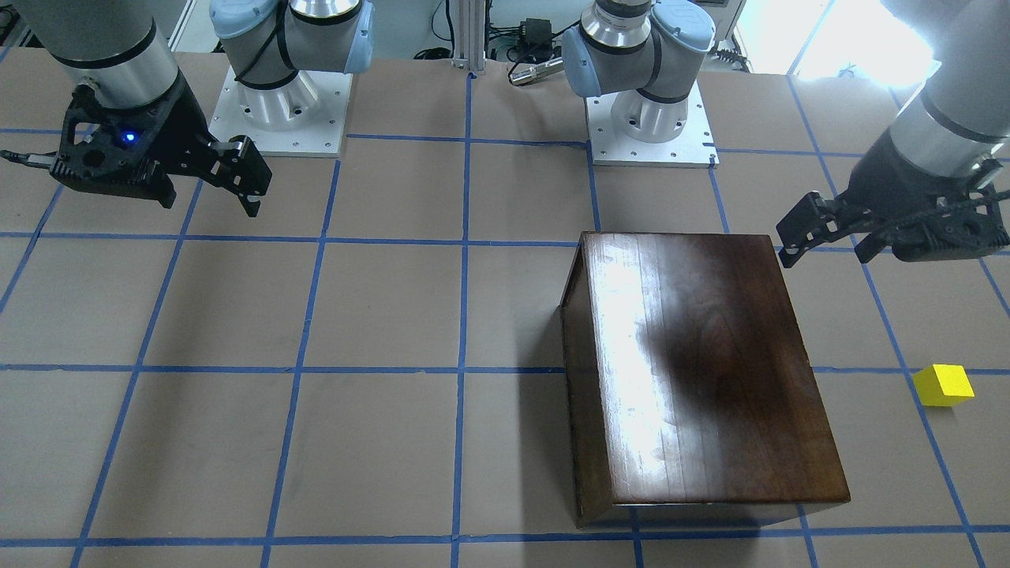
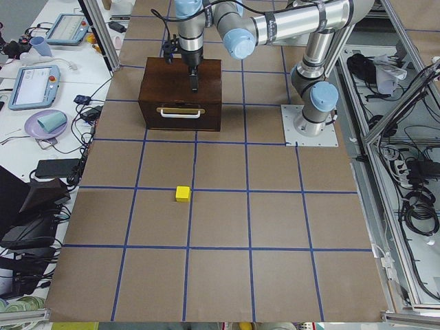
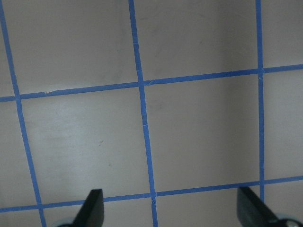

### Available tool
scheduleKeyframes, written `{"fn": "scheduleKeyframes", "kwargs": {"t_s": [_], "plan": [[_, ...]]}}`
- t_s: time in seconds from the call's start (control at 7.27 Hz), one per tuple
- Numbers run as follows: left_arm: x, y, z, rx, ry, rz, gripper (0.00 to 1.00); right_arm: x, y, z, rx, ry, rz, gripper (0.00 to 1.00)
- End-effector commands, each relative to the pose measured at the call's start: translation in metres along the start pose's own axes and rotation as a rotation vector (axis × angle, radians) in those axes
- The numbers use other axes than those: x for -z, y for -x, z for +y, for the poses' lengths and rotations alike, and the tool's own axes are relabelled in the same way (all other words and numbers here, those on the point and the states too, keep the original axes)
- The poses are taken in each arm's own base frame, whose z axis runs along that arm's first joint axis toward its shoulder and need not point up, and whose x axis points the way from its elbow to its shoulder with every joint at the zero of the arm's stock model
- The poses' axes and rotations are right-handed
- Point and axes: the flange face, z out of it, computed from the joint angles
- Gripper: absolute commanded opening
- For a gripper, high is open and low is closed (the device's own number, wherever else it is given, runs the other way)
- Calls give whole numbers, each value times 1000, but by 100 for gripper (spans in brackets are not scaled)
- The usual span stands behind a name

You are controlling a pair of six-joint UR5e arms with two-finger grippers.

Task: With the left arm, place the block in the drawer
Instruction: 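Move the left gripper down beside the cabinet to the white drawer handle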

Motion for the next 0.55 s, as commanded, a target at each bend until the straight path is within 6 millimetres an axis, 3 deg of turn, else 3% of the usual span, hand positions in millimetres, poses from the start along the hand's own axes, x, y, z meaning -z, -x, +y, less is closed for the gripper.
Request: {"fn": "scheduleKeyframes", "kwargs": {"t_s": [0.0,0.28,0.41], "plan": [[-29,36,-18,-39,35,18,100,0,0,0,0,0,0,100],[-40,68,-25,-42,44,36,100,0,0,0,0,0,2,100],[-51,73,-30,-38,55,51,100,0,0,0,0,0,0,100]]}}
